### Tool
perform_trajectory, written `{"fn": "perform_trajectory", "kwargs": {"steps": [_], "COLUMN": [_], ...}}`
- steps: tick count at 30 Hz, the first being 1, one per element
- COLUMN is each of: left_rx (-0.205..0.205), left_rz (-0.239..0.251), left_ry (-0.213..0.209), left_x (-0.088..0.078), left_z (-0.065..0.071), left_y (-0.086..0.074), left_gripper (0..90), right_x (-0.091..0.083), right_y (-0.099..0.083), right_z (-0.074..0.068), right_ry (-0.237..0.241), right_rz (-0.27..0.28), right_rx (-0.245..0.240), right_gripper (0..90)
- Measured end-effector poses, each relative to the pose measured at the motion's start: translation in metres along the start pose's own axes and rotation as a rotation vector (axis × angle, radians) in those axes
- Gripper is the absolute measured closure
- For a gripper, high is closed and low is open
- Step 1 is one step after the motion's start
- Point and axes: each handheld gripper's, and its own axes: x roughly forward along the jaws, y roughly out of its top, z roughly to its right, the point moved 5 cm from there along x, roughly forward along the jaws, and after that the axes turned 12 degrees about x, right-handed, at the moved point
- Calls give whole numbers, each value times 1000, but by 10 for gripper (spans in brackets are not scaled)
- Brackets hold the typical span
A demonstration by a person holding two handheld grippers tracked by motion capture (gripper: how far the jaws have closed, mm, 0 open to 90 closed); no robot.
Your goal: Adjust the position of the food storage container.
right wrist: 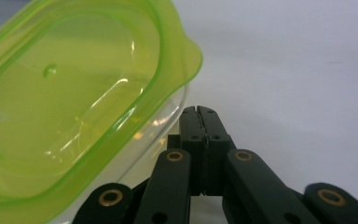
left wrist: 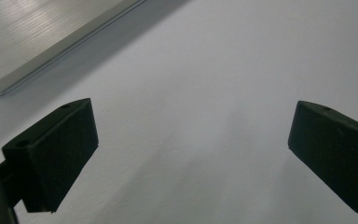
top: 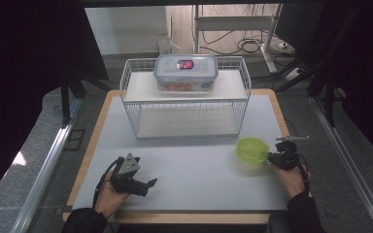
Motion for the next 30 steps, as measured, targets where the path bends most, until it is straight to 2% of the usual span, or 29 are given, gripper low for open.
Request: {"fn": "perform_trajectory", "kwargs": {"steps": [3, 4, 6, 10, 15, 23, 24, 25, 26, 30], "left_rx": [-1, -2, 2, 1, 0, 2, 3, 3, 2, 5], "left_rz": [-1, -1, 0, 1, 0, -4, -6, -6, -5, -6], "left_ry": [0, 0, 1, 1, -2, -3, -3, -3, -3, -4], "left_x": [0, 0, 0, 0, 0, 0, 0, 0, 0, 0], "left_z": [0, 0, 0, 0, 0, 0, 0, 0, 1, 0], "left_y": [0, 0, 0, 0, 0, 0, 0, 0, 0, -1], "left_gripper": [14, 14, 14, 14, 14, 14, 14, 14, 14, 14], "right_x": [4, 8, 12, 18, 22, 37, 42, 42, 48, 57], "right_y": [0, 0, 0, 2, 8, 11, 12, 12, 12, 14], "right_z": [-6, -15, -23, -31, -33, -51, -59, -59, -67, -84], "right_ry": [2, 13, 23, 31, 56, 99, 112, 112, 124, 148], "right_rz": [-10, -27, -34, -34, -14, -33, -38, -38, -45, -54], "right_rx": [-16, -37, -55, -86, -66, -94, -110, -110, -128, -156], "right_gripper": [900, 900, 900, 899, 900, 900, 900, 900, 900, 900]}}
